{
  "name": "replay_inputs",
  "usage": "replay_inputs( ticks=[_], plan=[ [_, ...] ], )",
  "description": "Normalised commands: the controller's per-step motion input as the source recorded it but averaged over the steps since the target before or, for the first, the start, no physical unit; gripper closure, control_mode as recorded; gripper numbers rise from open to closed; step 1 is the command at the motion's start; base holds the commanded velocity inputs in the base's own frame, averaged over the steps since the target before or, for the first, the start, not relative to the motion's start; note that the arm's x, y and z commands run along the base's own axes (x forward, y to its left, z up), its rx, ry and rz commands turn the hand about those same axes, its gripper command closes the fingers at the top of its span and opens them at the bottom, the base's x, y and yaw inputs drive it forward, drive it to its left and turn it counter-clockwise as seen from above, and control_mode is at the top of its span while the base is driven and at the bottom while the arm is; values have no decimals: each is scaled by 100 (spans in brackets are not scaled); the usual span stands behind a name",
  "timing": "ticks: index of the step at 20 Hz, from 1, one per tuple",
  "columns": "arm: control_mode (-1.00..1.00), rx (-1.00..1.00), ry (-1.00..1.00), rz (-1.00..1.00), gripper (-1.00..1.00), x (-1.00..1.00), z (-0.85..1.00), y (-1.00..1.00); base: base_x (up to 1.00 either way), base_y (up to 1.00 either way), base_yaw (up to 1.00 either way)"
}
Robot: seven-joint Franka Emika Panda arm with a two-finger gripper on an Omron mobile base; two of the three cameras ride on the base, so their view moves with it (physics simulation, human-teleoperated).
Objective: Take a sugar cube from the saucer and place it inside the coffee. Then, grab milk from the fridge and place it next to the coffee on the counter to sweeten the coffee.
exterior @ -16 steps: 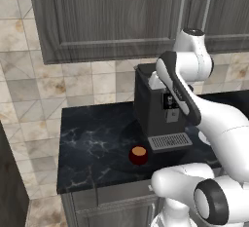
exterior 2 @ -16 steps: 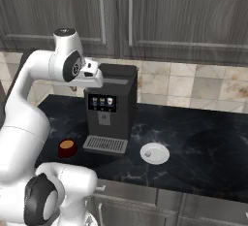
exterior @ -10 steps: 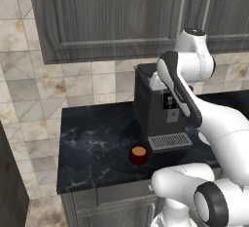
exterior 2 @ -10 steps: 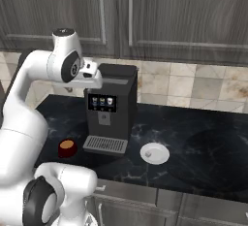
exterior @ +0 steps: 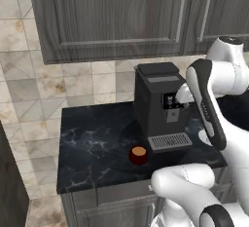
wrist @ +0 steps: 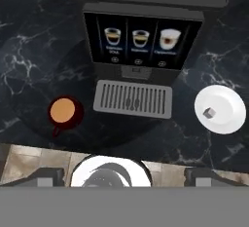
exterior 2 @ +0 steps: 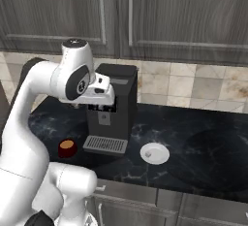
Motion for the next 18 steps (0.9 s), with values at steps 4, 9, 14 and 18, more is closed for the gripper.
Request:
replay_inputs(
  ticks=[4, 9, 14, 18],
  plan=[
    [-100, 7, -7, 24, -100, -24, -11, -100, 0, 0, 0],
    [-100, 3, -4, 42, -100, 7, -4, -93, 0, 0, 0],
    [-100, 3, 1, 36, -100, 26, -31, -91, 0, 0, 0],
    [-100, 1, 1, 39, -100, 21, -65, -80, 0, 0, 0]
  ],
)
